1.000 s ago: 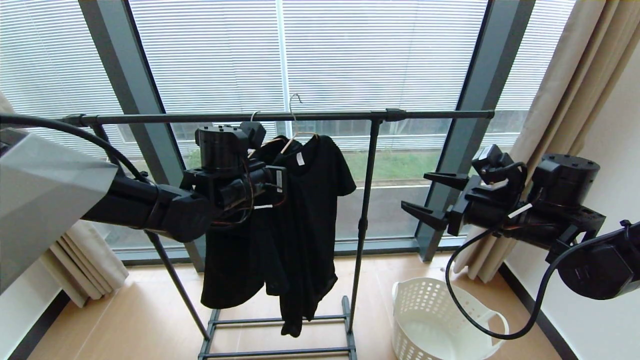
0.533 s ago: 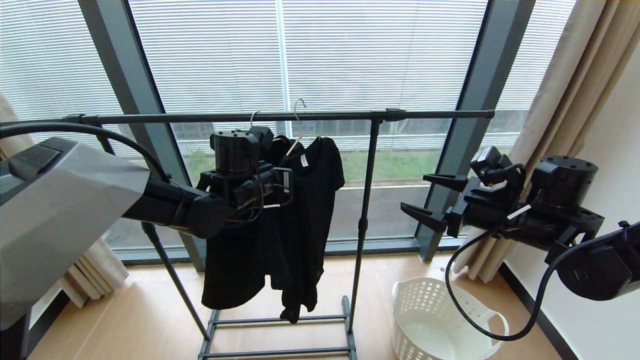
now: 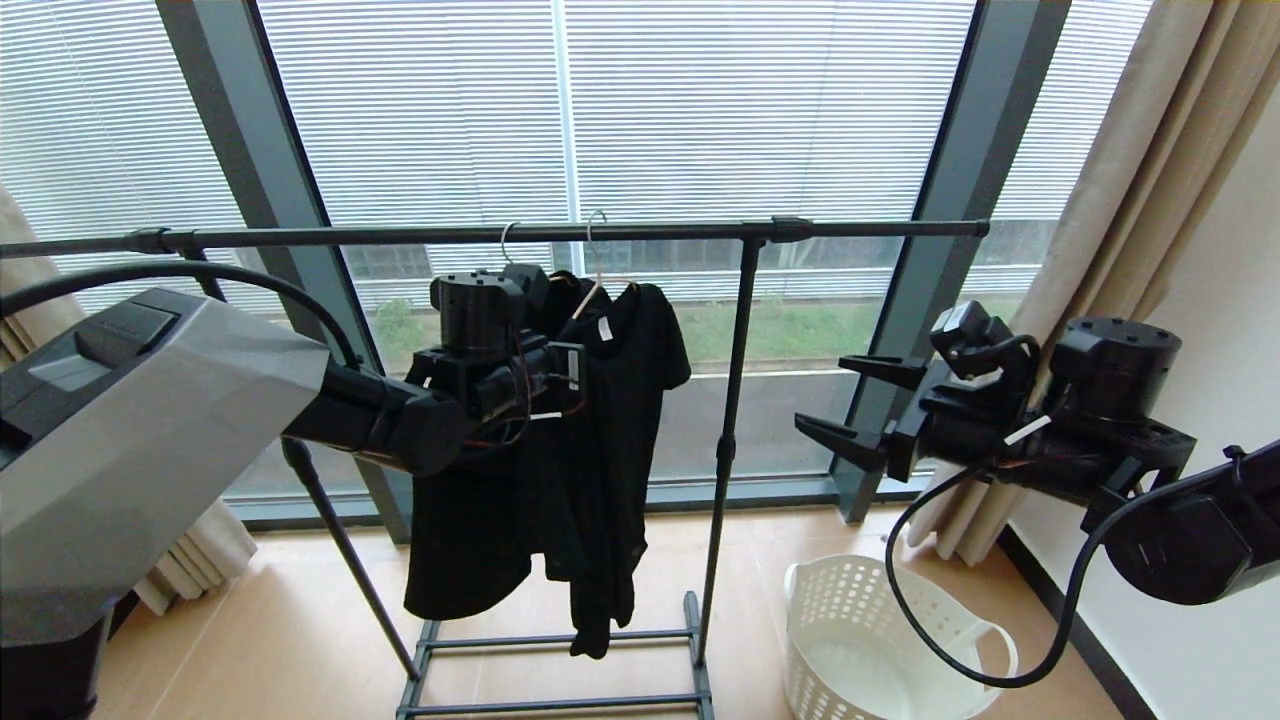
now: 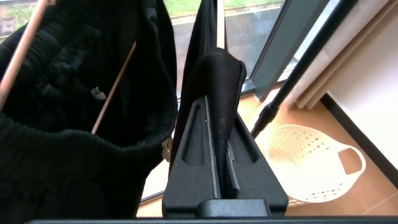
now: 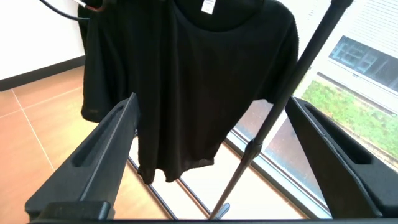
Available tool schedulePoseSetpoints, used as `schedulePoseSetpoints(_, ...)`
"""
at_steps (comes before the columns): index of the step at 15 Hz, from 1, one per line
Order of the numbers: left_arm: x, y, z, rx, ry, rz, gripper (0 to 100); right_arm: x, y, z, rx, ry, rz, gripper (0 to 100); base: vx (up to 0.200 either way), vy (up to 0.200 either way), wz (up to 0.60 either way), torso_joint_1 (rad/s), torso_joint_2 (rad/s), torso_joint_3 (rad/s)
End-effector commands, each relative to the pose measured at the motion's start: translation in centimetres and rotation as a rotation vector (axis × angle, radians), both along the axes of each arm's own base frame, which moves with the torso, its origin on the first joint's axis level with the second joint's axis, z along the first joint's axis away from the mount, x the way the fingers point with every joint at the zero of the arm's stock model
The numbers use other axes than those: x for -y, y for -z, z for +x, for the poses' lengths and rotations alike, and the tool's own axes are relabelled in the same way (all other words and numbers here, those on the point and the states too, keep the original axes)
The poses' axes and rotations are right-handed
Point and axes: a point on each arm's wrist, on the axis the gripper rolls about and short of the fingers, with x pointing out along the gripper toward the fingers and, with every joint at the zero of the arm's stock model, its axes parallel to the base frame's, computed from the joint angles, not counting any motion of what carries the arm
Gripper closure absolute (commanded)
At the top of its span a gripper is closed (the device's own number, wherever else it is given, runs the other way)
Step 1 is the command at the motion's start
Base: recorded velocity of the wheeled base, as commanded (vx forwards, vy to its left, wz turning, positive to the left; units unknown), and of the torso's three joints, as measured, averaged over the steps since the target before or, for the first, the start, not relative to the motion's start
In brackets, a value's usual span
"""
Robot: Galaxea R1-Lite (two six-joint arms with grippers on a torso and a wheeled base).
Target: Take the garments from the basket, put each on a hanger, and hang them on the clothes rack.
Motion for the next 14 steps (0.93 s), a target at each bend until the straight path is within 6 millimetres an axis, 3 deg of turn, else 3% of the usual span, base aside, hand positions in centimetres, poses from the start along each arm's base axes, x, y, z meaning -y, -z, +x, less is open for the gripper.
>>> schedulePoseSetpoints(1,0.0,0.2,0.1,-0.002,-0.002,0.001,100,-0.1,0.2,0.1,-0.004,-0.003,-0.001,0,0.0,0.0,0.0,0.0,0.0,0.0)
schedulePoseSetpoints(9,-0.2,0.6,0.2,-0.012,-0.007,0.005,100,-0.1,0.2,0.1,-0.006,-0.003,-0.002,0,0.0,0.0,0.0,0.0,0.0,0.0)
schedulePoseSetpoints(10,-0.2,0.5,0.2,-0.012,-0.007,0.005,0,-0.1,0.2,0.1,-0.006,-0.003,-0.002,0,0.0,0.0,0.0,0.0,0.0,0.0)
schedulePoseSetpoints(13,-0.3,0.5,-0.2,-0.02,-0.007,0.008,0,-0.1,0.2,0.1,-0.005,-0.004,0.0,0,0.0,0.0,0.0,0.0,0.0,0.0)
schedulePoseSetpoints(14,-0.6,-0.6,-1.2,-0.011,-0.004,0.004,0,0.0,0.2,0.1,-0.004,-0.004,0.0,0,0.0,0.0,0.0,0.0,0.0,0.0)
